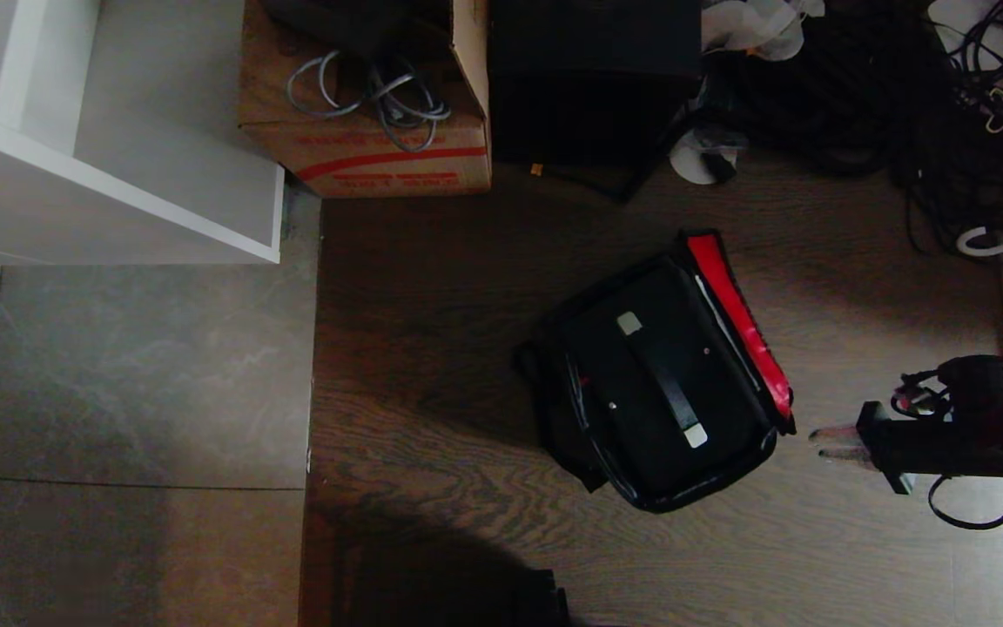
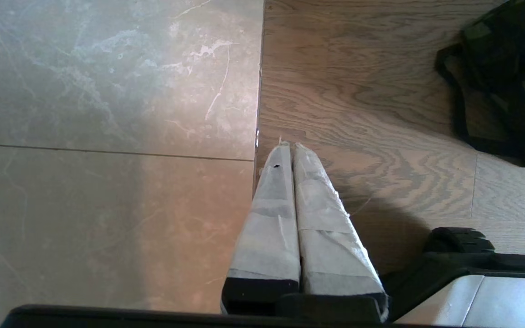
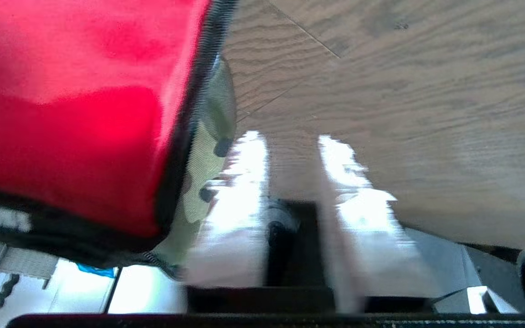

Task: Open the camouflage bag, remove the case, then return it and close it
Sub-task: Close the top of the storage box

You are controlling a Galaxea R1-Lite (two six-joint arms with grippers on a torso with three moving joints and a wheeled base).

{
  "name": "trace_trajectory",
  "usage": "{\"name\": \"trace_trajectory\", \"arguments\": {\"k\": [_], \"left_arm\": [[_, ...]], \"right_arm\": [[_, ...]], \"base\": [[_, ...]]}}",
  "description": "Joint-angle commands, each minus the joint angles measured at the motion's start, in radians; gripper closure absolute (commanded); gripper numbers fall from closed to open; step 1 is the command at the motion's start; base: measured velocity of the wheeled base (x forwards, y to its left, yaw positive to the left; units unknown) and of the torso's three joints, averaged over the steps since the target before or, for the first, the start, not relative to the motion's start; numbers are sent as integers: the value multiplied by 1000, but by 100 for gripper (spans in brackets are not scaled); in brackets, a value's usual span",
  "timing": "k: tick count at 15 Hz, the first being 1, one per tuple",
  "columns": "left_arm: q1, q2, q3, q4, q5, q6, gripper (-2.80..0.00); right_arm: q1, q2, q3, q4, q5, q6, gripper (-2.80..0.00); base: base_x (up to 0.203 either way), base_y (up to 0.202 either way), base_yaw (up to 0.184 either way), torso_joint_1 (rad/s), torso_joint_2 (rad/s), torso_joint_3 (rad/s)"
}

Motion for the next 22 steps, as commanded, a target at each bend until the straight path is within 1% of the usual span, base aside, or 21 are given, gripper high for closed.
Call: {"name": "trace_trajectory", "arguments": {"k": [1, 4, 5, 8, 9, 10, 14, 17, 20, 22], "left_arm": [[0, 0, 0, 0, 0, 0, 0], [0, 0, 0, 2, 0, 0, 0], [0, 0, 0, 2, 0, 0, 0], [0, 0, 0, 0, 0, 0, 0], [0, 0, 0, 2, 0, 0, 0], [0, 0, 0, 2, 0, 0, 0], [0, 0, 0, 2, 0, 0, 0], [0, 0, 0, 0, 0, 0, 0], [0, 1, 0, 2, 0, 0, 0], [0, 0, 0, 1, 0, 0, 0]], "right_arm": [[0, 23, -6, -7, 9, 40, -280], [0, 44, -38, -42, 10, 189, -280], [0, 49, -42, -85, 9, 287, -280], [9, 64, -54, -272, 5, 566, -280], [19, 71, -54, -328, 3, 624, -280], [30, 82, -49, -348, 0, 634, -280], [60, 95, -46, -353, -10, 644, -280], [64, 103, -47, -360, -8, 666, -280], [89, 128, -53, -414, -8, 667, -280], [105, 137, -71, -427, -7, 697, -280]], "base": [[0, 0, 0, 0, 0, 0], [0, 0, 0, 0, 0, 0], [0, 0, 0, 0, 0, 0], [0, 0, 0, 0, 0, 0], [0, 0, 0, 0, 0, 0], [0, 0, 0, 0, 0, 0], [0, 0, 0, 0, 0, 0], [0, 0, 0, 0, 0, 0], [0, 0, 0, 0, 0, 0], [0, 0, 0, 0, 0, 0]]}}
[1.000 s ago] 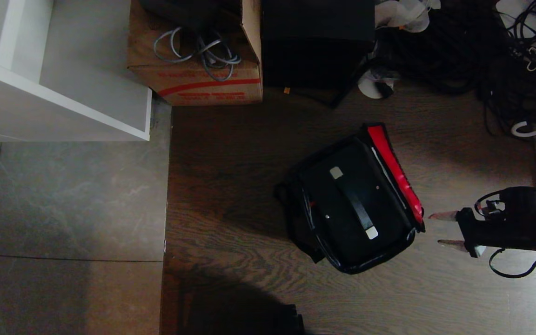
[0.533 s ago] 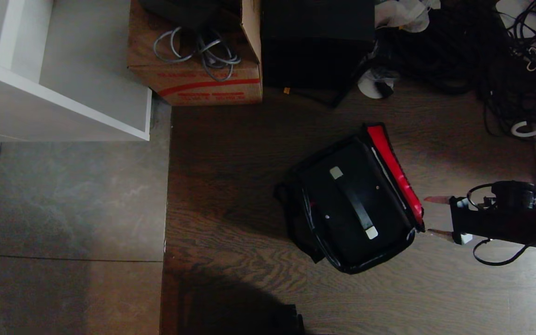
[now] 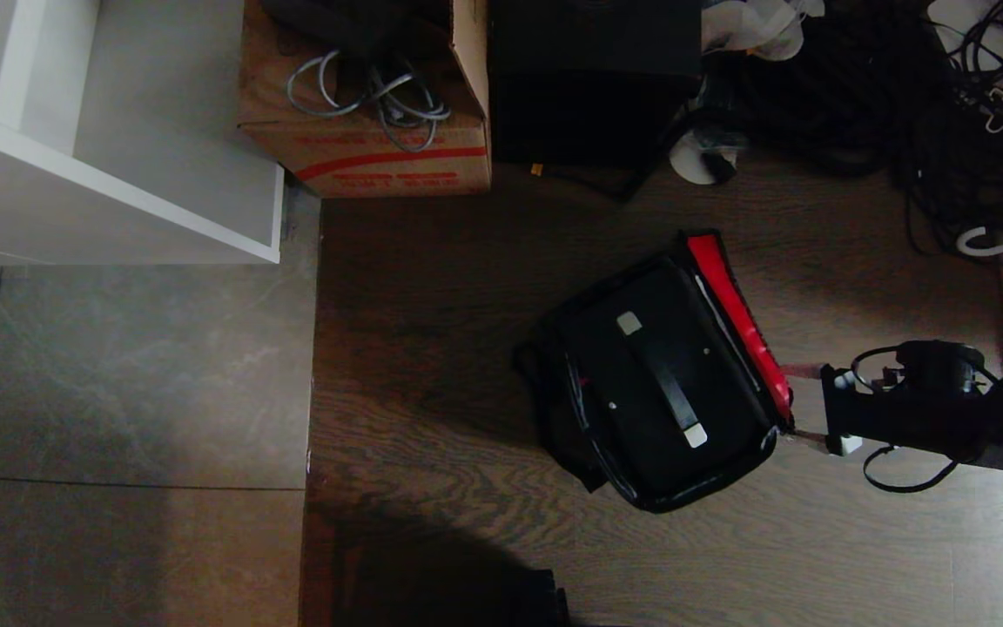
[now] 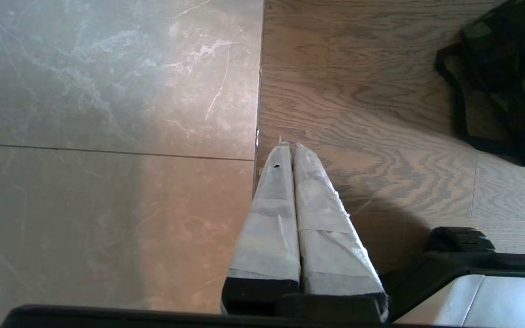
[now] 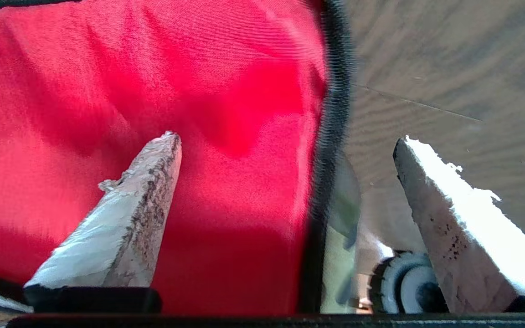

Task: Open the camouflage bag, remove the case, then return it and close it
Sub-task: Close the top of the storage box

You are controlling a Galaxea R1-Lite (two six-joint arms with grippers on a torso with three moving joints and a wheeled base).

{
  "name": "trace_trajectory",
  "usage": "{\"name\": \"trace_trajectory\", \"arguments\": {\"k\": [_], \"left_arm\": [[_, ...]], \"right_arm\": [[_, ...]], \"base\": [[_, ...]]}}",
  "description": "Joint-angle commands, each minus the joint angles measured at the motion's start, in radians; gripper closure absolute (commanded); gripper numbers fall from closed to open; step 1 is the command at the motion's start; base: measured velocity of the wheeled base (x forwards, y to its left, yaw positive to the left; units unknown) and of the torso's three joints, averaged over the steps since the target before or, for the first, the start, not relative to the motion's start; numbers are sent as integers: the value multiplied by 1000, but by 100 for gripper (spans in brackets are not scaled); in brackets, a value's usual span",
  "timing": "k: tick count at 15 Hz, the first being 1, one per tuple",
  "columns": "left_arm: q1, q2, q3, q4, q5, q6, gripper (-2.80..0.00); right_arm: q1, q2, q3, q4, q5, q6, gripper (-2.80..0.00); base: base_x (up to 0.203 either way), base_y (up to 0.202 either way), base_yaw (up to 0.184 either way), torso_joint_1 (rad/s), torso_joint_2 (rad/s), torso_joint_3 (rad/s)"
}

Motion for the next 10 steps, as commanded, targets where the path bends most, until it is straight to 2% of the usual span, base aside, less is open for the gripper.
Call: {"name": "trace_trajectory", "arguments": {"k": [1, 9, 10], "left_arm": [[0, 1, 0, 0, 0, 0, 0], [0, 1, 0, 0, 0, 0, 0], [1, 1, 0, 0, 0, 0, 0]], "right_arm": [[14, 21, -29, -8, 4, 33, -280], [30, 82, -122, -84, -65, 46, -280], [30, 82, -123, -84, -71, 46, 0]], "base": [[0, 0, 0, 0, 0, 0], [0, 0, 0, 0, 0, 0], [0, 0, 0, 0, 0, 0]]}}
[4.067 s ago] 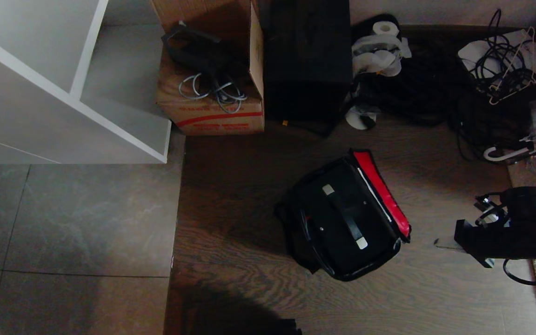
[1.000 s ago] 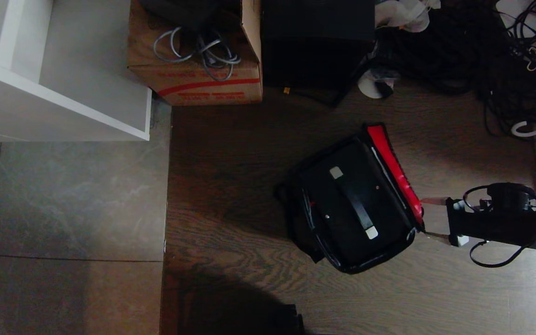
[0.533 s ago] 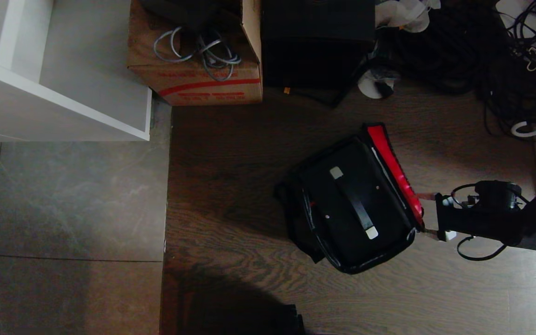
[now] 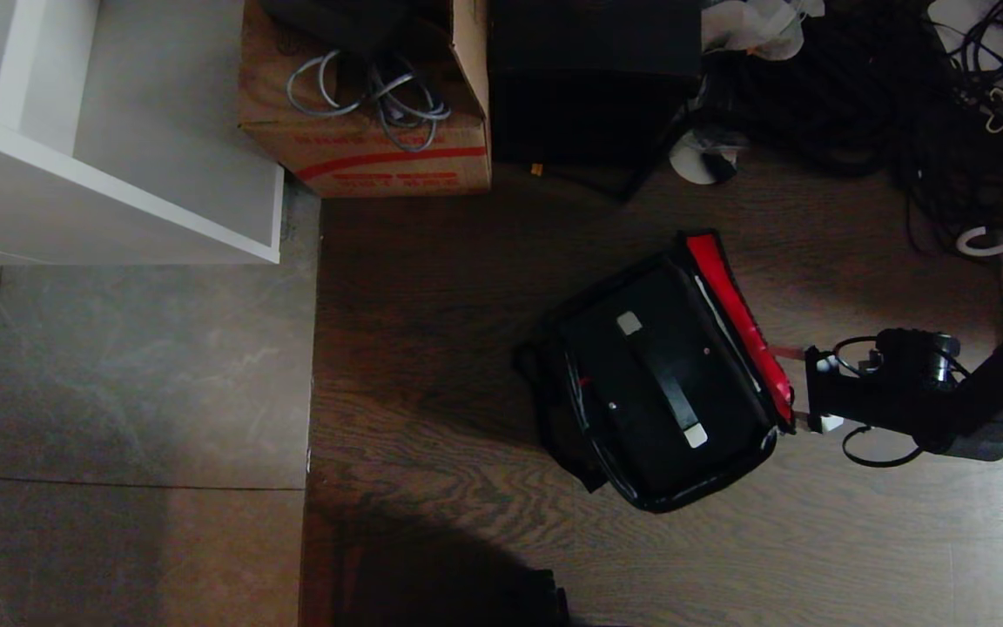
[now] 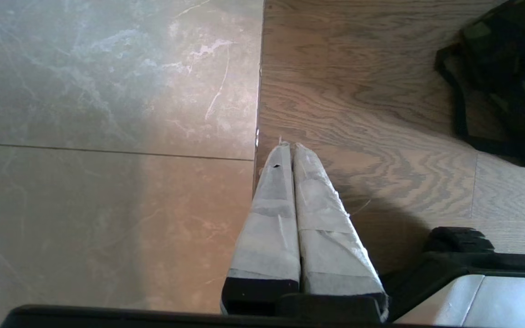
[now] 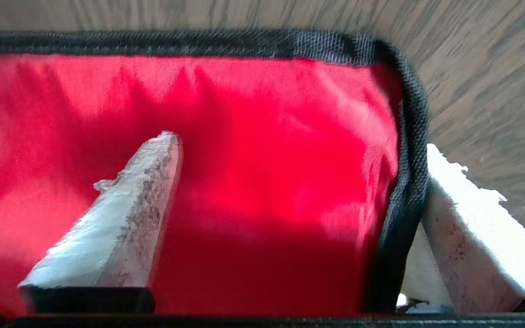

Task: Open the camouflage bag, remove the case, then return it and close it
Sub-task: Close the top of the storage box

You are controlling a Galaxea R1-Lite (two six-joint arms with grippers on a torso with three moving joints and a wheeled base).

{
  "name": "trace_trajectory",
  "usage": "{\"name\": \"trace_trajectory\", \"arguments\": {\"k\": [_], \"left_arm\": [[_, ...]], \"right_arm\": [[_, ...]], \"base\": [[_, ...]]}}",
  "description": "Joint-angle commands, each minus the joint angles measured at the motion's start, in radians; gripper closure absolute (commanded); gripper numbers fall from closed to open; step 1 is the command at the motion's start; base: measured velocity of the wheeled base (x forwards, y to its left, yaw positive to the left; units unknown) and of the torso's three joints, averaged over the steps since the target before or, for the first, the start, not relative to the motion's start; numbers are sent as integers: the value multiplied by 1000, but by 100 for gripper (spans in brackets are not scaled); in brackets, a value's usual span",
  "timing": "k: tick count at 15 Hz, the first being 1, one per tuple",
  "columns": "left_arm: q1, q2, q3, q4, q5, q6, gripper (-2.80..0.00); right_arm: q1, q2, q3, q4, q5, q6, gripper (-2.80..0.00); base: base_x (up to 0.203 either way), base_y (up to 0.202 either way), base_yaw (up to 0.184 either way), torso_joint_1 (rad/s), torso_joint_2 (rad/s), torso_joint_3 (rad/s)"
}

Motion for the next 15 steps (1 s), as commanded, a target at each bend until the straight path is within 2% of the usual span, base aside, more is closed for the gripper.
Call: {"name": "trace_trajectory", "arguments": {"k": [1, 7, 11, 12, 15], "left_arm": [[0, 1, 0, 0, 0, 0, 0], [0, 1, 0, 0, 0, 0, 0], [0, 1, 0, 0, 0, 0, 0], [0, 0, 0, -2, 0, 0, 0], [0, 0, 0, 0, 0, 0, 0]], "right_arm": [[0, 8, -9, -4, -11, 6, 0], [3, -9, -3, -4, -13, 3, 0], [1, -84, 62, 1, -7, -11, 0], [0, -112, 78, 0, -9, -23, 0], [-9, -212, 152, -5, -14, -153, 0]], "base": [[0, 0, 0, 0, 0, 0], [0, 0, 0, 0, 0, 0], [0, 0, 0, 0, 0, 0], [0, 0, 0, 0, 0, 0], [0, 0, 0, 0, 0, 0]]}}
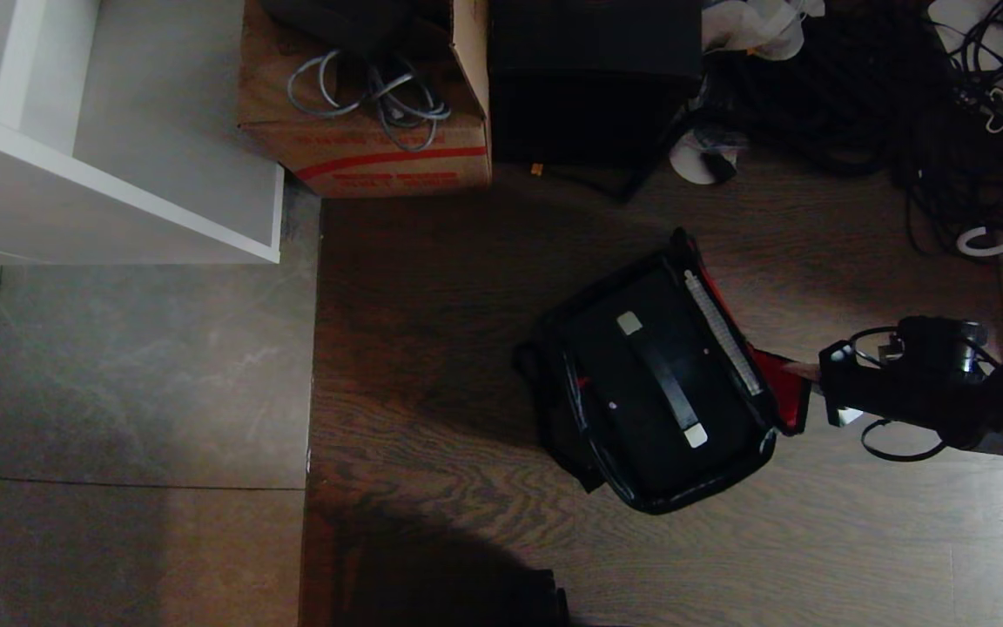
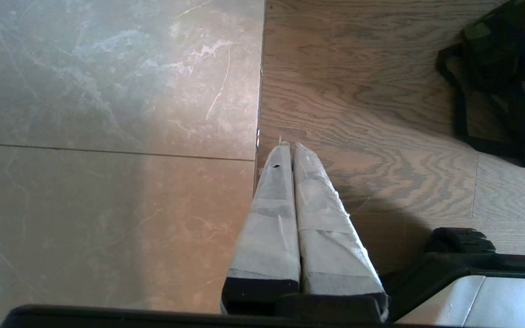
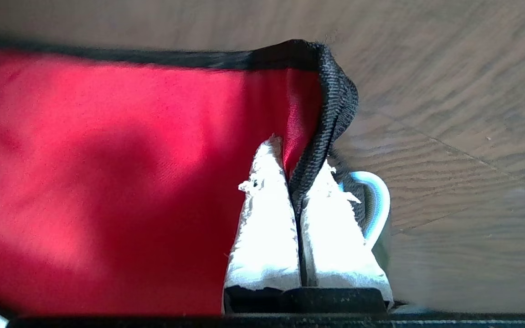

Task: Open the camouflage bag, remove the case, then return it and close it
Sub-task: Close the top of the storage box

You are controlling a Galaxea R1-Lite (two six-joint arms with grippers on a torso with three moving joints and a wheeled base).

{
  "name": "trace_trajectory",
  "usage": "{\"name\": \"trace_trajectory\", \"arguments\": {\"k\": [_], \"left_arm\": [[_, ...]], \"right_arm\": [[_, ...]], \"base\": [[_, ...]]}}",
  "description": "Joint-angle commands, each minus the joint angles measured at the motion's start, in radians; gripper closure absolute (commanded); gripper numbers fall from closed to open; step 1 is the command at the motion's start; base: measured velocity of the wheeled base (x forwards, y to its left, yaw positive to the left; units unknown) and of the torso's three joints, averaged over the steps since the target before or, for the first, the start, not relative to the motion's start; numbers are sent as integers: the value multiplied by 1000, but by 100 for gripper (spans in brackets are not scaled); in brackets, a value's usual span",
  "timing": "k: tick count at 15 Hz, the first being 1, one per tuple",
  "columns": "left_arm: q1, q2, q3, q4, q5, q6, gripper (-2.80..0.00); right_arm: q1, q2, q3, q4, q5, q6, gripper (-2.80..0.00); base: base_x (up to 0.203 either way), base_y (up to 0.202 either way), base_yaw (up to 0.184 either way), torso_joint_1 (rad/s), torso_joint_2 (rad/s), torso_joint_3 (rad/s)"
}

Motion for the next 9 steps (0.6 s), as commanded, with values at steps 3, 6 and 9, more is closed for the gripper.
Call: {"name": "trace_trajectory", "arguments": {"k": [3, 6, 9], "left_arm": [[0, 0, 0, 1, 0, 0, 0], [0, 0, 0, -1, 0, 0, 0], [0, 0, 0, 1, 0, 0, 0]], "right_arm": [[-9, -180, 172, -9, 8, -278, 0], [6, -270, 298, -23, 18, -495, 0], [9, -323, 398, -131, 63, -685, 0]], "base": [[0, 0, 0, 0, 0, 0], [0, 0, 0, 0, 0, 0], [0, 0, 0, 0, 0, 0]]}}
